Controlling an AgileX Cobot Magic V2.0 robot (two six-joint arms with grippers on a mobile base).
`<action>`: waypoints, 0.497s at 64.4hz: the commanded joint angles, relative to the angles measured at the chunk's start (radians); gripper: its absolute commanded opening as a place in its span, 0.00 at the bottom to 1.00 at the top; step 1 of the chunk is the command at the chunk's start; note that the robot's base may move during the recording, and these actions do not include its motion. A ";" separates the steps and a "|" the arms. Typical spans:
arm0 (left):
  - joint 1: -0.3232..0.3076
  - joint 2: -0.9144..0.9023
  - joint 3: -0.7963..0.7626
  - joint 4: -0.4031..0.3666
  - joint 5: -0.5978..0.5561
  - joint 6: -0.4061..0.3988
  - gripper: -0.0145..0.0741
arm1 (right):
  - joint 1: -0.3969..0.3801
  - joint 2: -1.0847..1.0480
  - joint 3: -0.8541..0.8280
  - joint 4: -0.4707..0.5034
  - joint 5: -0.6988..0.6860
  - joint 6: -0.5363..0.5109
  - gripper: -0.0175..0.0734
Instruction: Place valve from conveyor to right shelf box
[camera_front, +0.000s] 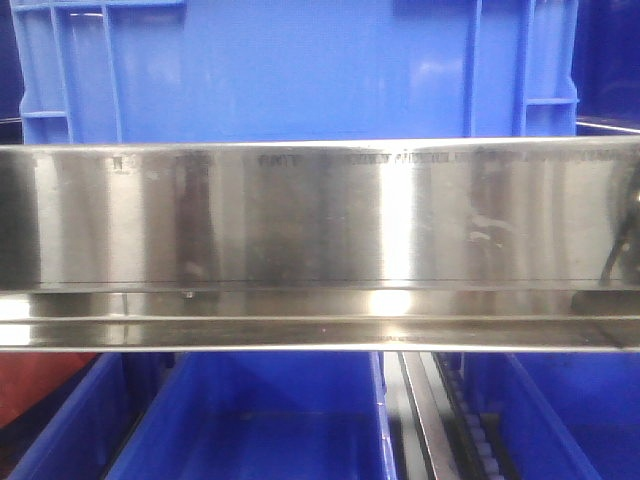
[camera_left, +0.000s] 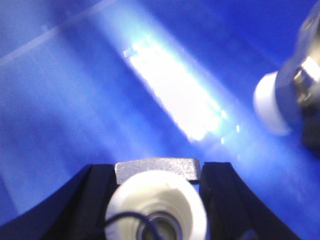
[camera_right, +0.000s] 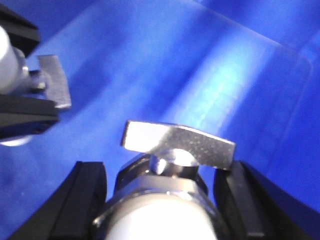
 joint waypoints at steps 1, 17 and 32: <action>-0.001 -0.013 -0.017 -0.008 -0.015 -0.002 0.57 | -0.013 -0.015 -0.015 -0.007 -0.025 -0.001 0.70; -0.001 -0.020 -0.017 -0.008 -0.008 -0.002 0.84 | -0.013 -0.025 -0.015 -0.007 -0.005 -0.001 0.82; -0.001 -0.100 -0.032 -0.008 -0.008 -0.002 0.78 | -0.013 -0.119 -0.015 -0.007 -0.028 -0.001 0.81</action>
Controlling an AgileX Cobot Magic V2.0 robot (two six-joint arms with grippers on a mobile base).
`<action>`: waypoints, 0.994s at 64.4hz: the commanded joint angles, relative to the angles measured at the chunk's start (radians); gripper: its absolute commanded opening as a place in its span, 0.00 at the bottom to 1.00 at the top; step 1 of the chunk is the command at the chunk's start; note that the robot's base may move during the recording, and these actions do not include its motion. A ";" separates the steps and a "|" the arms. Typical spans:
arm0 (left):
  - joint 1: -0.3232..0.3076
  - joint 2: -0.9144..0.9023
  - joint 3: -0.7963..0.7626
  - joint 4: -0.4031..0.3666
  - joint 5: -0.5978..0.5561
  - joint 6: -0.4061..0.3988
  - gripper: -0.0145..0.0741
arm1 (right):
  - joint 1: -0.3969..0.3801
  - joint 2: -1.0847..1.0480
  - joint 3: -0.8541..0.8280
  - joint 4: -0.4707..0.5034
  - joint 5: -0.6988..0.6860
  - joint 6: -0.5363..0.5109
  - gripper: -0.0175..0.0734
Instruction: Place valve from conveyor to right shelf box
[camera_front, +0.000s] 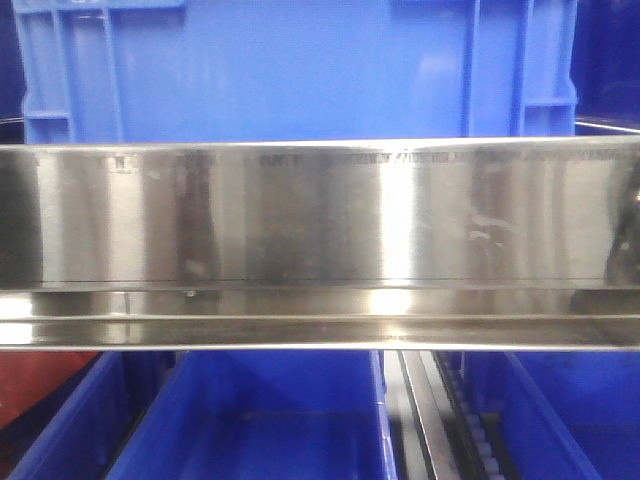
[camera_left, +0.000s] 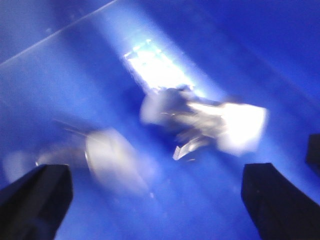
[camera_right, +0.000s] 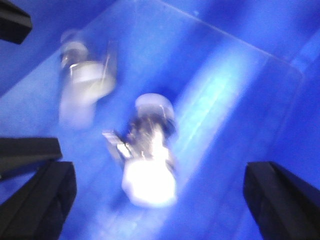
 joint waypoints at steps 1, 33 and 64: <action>-0.001 -0.061 -0.021 -0.006 -0.006 -0.004 0.77 | -0.005 -0.068 -0.004 -0.008 -0.028 0.001 0.81; -0.001 -0.339 -0.019 0.096 0.024 -0.088 0.04 | -0.005 -0.384 0.067 -0.008 -0.084 0.001 0.02; -0.001 -0.867 0.626 0.210 -0.352 -0.246 0.04 | -0.005 -0.851 0.687 -0.008 -0.400 0.001 0.01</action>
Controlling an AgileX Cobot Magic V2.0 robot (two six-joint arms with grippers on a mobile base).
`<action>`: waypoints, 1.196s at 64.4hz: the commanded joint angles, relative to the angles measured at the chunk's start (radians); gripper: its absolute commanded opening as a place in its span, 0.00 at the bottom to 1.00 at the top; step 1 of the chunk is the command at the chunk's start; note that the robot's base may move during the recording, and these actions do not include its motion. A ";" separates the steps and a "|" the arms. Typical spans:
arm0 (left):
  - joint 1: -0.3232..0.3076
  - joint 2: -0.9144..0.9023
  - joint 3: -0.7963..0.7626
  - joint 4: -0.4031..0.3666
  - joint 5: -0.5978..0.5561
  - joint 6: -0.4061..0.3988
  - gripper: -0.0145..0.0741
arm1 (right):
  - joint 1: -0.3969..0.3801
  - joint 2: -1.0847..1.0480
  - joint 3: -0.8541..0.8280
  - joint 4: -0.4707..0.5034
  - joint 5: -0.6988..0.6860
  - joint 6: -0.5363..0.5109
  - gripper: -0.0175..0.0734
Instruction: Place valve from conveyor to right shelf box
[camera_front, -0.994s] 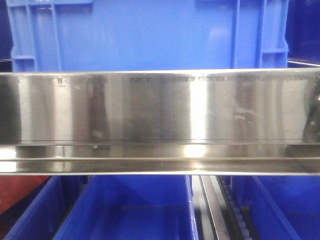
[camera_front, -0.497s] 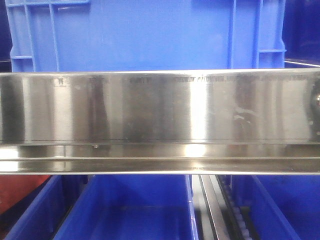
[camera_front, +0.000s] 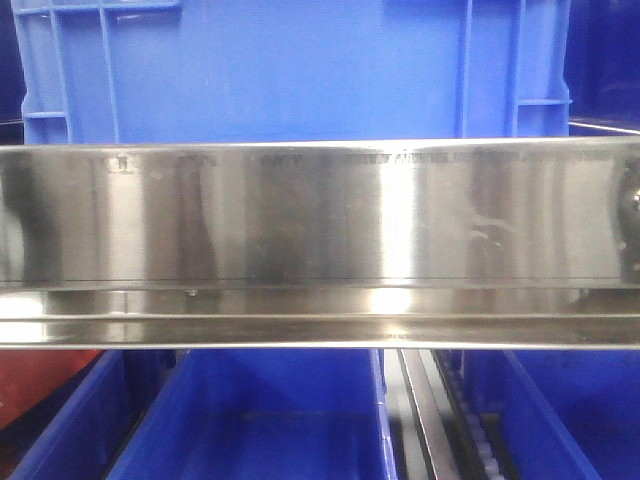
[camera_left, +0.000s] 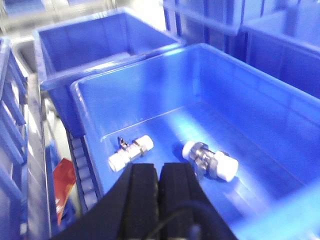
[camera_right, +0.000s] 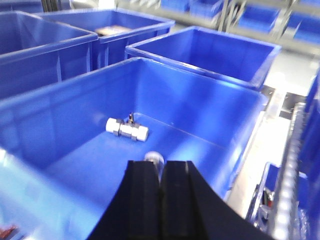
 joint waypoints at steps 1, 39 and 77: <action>-0.001 -0.107 0.137 0.002 -0.126 -0.018 0.04 | -0.003 -0.091 0.106 -0.006 -0.064 -0.001 0.01; -0.001 -0.716 0.958 -0.056 -0.548 -0.018 0.04 | -0.003 -0.495 0.674 -0.006 -0.233 -0.001 0.01; -0.001 -0.748 1.015 -0.065 -0.552 -0.018 0.04 | -0.003 -0.505 0.746 -0.006 -0.288 -0.001 0.01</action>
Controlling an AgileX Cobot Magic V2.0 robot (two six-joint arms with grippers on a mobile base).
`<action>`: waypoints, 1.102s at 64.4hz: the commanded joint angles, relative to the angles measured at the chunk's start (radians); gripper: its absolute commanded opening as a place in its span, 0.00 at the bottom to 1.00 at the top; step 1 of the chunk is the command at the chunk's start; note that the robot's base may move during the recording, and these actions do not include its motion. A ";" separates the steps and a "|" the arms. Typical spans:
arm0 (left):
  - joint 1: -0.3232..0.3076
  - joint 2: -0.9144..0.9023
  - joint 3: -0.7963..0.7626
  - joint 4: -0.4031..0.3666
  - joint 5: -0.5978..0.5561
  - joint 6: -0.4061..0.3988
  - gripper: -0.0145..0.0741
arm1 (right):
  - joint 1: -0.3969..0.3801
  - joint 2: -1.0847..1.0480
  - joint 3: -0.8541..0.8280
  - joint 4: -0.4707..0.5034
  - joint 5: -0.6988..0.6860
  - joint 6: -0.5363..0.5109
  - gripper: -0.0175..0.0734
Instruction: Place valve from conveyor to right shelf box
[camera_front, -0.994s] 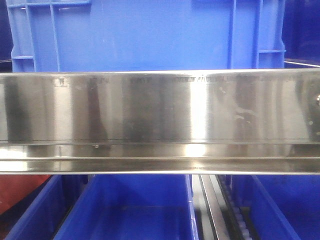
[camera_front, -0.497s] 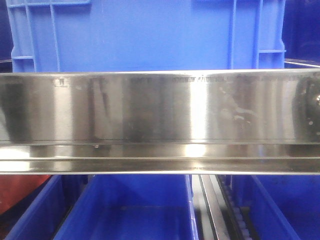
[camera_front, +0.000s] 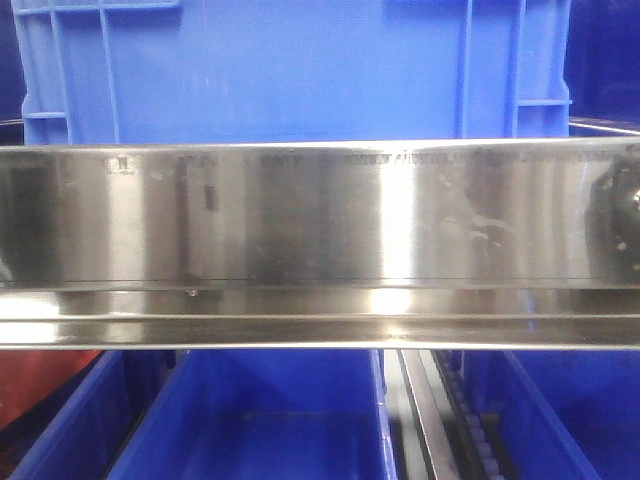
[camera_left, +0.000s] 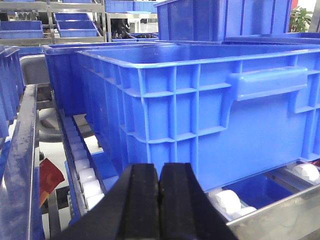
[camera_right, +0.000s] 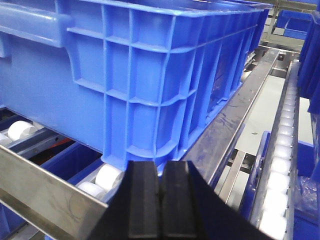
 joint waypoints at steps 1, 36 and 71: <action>-0.001 -0.006 0.002 -0.007 -0.023 -0.008 0.04 | -0.003 -0.006 0.003 -0.006 -0.027 -0.001 0.01; 0.144 -0.056 0.024 -0.037 -0.031 -0.008 0.04 | -0.003 -0.006 0.003 -0.006 -0.027 -0.001 0.01; 0.398 -0.282 0.395 -0.052 -0.212 -0.001 0.04 | -0.003 -0.006 0.003 -0.006 -0.027 -0.001 0.01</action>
